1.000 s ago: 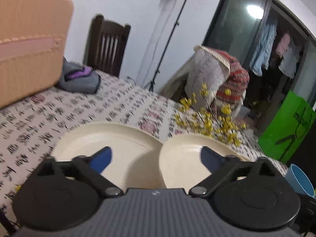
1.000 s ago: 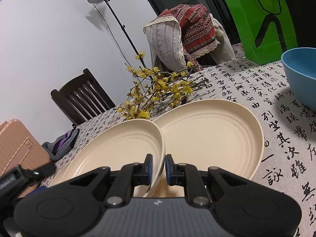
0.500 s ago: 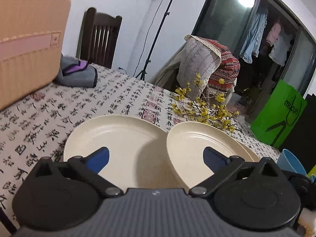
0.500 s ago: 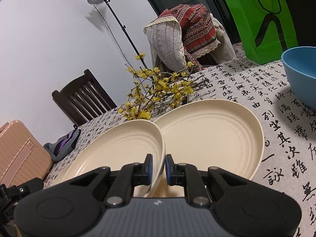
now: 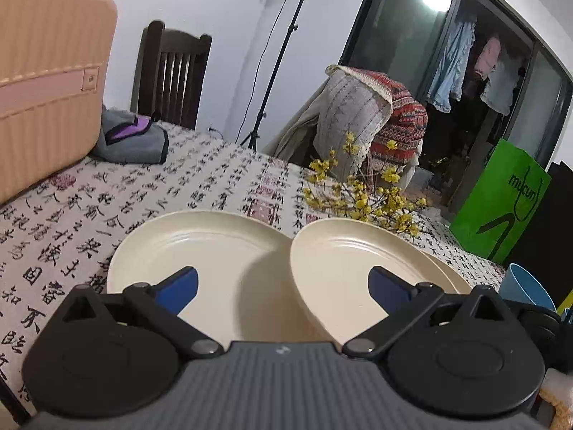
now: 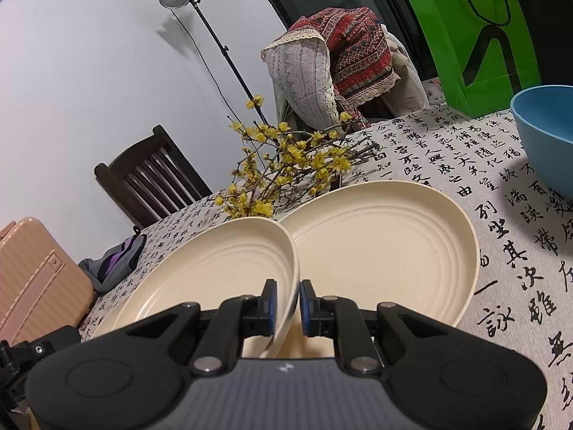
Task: Organize plates and bowls
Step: 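Open the left gripper and shift it along the cream plate rim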
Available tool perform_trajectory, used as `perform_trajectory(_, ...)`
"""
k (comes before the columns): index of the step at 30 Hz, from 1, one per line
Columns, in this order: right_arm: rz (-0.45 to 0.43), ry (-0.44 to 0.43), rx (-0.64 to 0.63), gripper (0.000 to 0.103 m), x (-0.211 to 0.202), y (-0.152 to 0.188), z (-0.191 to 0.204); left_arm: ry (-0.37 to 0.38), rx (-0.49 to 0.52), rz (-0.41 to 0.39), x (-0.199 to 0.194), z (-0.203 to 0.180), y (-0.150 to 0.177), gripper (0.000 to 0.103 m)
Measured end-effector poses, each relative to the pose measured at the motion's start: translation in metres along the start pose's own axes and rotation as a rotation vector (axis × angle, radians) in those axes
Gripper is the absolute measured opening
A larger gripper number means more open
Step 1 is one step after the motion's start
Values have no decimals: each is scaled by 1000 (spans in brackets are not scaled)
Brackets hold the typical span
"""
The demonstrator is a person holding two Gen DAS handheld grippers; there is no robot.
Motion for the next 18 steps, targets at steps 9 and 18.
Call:
perform_trajectory(9, 1, -2, 2, 13, 0, 0, 0, -68, 139, -39, 7, -25, -6, 103)
perform_trajectory(18, 4, -4, 3, 13, 1, 1, -1, -125, 133, 6, 37, -31, -5, 90)
Point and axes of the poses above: each gripper's, at about its wrist camera, not at the fingertips, and x roughly the way its jaws point, z to its left, y to its underside, the point moved 7 cm from there along x, roughly the way its jaws point, and after that the axes turned 13 degrees about -x, right-handed, at the moved point
